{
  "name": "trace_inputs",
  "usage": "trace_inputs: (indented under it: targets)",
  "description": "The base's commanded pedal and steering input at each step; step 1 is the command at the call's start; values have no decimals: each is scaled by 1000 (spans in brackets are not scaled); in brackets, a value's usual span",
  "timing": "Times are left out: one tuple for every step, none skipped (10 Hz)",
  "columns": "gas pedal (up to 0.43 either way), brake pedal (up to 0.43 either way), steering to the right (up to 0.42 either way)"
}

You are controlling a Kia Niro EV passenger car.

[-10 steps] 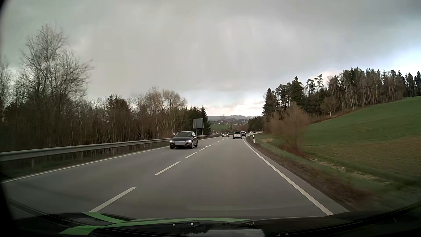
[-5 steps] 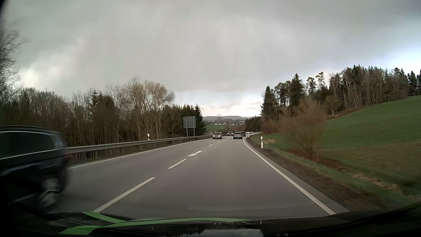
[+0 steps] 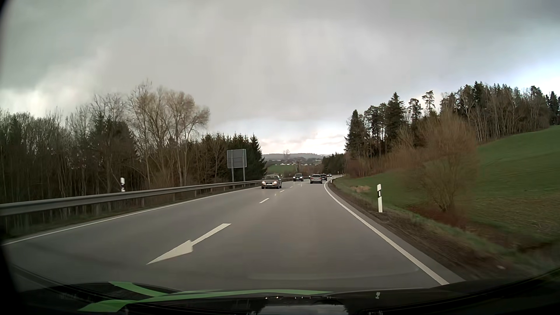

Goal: Follow the waypoints while adhering to traffic rules and regulations

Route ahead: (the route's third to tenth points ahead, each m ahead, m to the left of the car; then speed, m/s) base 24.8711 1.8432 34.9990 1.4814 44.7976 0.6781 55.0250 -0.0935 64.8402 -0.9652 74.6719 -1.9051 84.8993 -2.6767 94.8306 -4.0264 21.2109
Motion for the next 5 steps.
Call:
trace_inputs:
  targets:
    - [157,0,5]
    - [157,0,4]
    - [157,0,5]
    - [157,0,4]
    - [157,0,4]
